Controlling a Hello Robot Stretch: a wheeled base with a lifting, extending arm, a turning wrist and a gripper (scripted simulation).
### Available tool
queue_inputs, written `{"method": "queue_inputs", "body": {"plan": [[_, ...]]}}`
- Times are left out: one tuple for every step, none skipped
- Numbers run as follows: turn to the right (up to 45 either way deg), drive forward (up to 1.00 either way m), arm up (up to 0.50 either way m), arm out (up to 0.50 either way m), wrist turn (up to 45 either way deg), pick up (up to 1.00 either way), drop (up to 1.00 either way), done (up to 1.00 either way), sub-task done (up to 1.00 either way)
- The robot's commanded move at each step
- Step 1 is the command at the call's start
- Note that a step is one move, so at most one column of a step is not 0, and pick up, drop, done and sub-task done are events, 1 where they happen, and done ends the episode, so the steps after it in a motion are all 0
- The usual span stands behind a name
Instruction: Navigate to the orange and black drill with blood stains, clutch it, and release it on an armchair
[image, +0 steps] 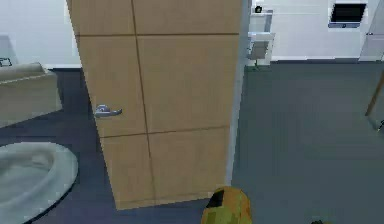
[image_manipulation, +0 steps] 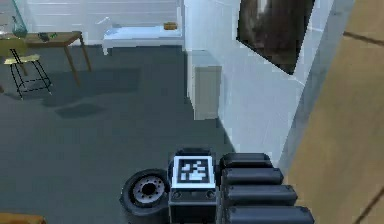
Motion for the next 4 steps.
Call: {"method": "queue_inputs", "body": {"plan": [[-45.0, 0.0, 0.0, 0.0, 0.0, 0.0, 0.0, 0.0, 0.0], [-33.0, 0.0, 0.0, 0.0, 0.0, 0.0, 0.0, 0.0, 0.0], [0.0, 1.0, 0.0, 0.0, 0.0, 0.0, 0.0, 0.0, 0.0], [-3.0, 0.0, 0.0, 0.0, 0.0, 0.0, 0.0, 0.0, 0.0]]}}
